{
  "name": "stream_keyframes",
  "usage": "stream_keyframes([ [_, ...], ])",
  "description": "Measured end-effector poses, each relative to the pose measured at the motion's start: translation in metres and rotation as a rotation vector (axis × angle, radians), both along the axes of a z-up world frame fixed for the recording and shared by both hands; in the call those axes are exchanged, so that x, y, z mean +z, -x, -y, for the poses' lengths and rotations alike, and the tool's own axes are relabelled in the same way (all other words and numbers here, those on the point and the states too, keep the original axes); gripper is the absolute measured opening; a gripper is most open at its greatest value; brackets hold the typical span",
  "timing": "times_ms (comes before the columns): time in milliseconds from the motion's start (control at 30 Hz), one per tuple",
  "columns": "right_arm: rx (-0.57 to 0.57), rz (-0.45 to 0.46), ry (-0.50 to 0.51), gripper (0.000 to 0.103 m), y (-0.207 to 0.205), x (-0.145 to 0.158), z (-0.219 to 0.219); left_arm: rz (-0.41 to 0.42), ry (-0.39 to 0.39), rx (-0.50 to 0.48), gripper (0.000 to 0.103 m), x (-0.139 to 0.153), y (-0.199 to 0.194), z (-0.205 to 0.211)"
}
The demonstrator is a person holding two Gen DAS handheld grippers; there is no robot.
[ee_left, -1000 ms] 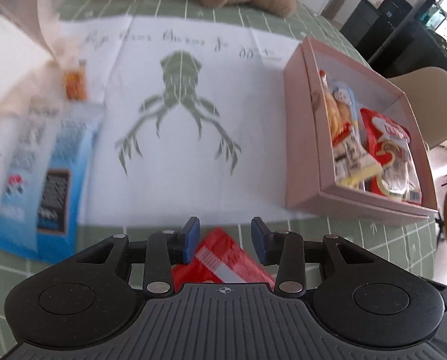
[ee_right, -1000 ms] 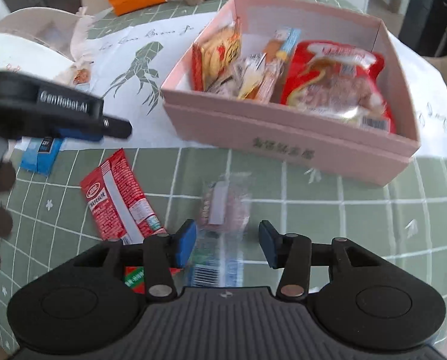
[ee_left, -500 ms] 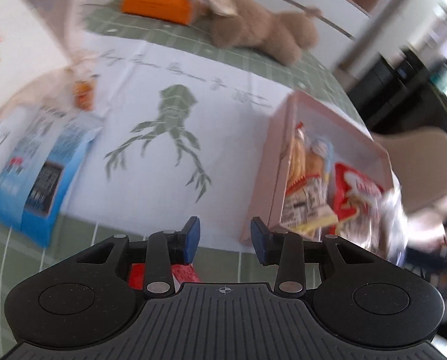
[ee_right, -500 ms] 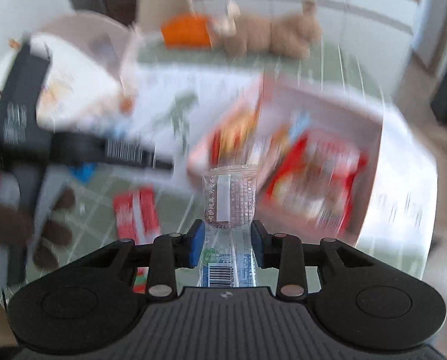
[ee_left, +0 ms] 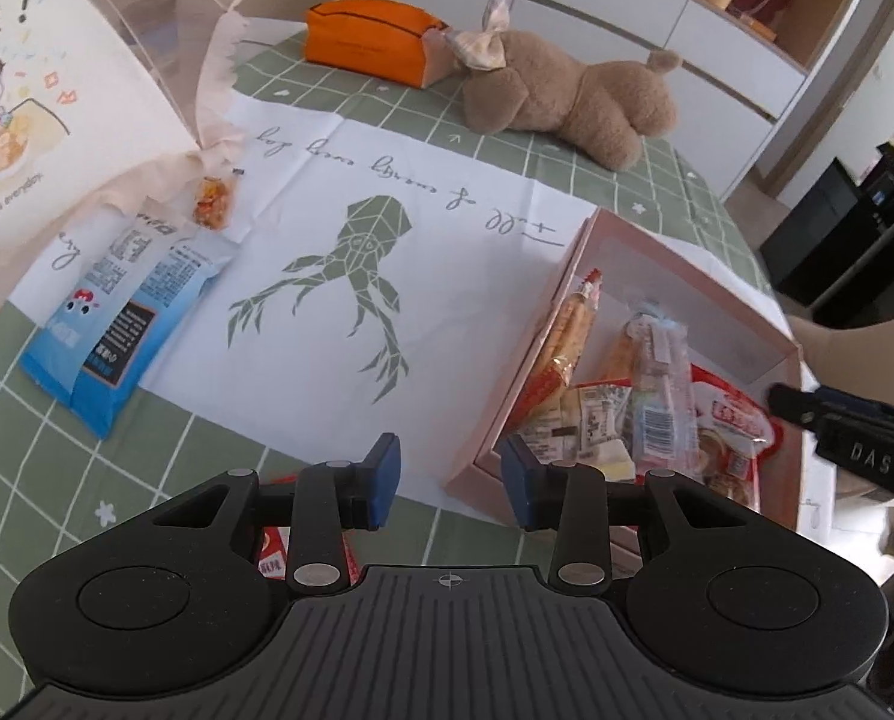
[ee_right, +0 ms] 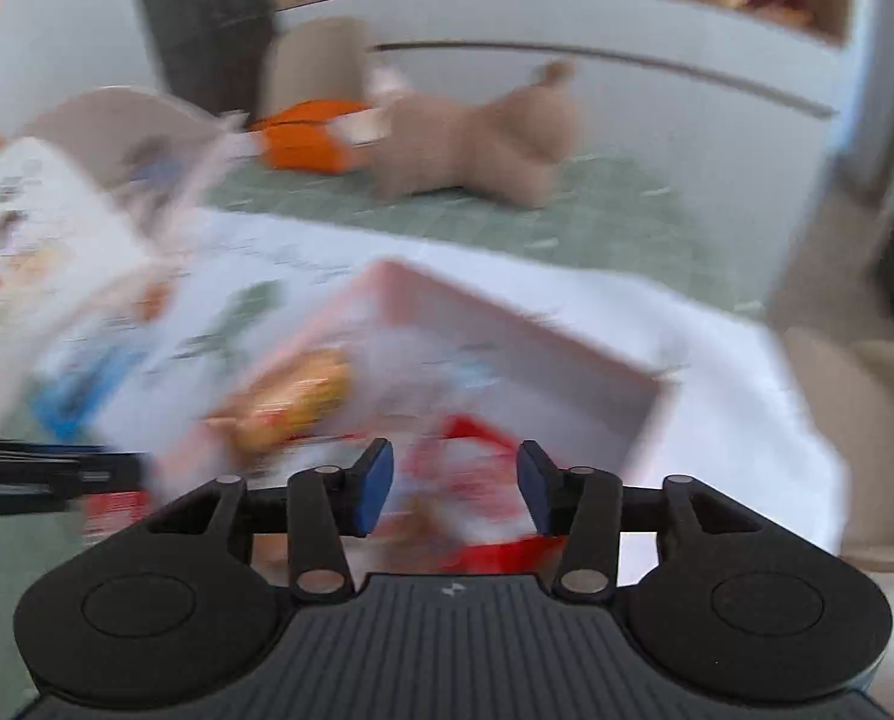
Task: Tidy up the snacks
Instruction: 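Carry the clear packet over the pink box and open the right tool, then grasp the small orange snack with the left tool while the right tool approaches the red strip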
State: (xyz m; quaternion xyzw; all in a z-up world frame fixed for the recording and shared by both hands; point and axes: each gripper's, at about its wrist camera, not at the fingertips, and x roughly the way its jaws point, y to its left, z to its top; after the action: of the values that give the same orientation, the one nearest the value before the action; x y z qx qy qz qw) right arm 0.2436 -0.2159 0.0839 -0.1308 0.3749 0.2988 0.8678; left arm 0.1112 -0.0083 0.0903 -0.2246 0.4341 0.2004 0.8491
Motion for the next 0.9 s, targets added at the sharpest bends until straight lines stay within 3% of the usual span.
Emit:
stream_keyframes([
  [100, -0.077, -0.022, 0.048, 0.046, -0.016, -0.014, 0.007, -0.012, -0.015, -0.001, 0.042, 0.0, -0.002, 0.0],
  [167, -0.063, -0.071, 0.053, 0.043, -0.022, -0.023, 0.003, -0.017, -0.016, -0.003, 0.043, 0.0, -0.001, -0.004],
  [467, 0.007, -0.06, 0.055, 0.046, -0.037, -0.026, -0.065, -0.017, 0.005, 0.075, 0.041, -0.007, 0.033, -0.049],
  [667, 0.068, -0.054, 0.04, 0.051, -0.022, -0.011, -0.084, -0.043, -0.019, 0.105, 0.041, -0.017, 0.055, -0.092],
  [900, 0.106, -0.168, -0.045, 0.054, 0.017, 0.007, -0.066, -0.079, -0.095, 0.033, 0.041, -0.036, 0.044, -0.135],
])
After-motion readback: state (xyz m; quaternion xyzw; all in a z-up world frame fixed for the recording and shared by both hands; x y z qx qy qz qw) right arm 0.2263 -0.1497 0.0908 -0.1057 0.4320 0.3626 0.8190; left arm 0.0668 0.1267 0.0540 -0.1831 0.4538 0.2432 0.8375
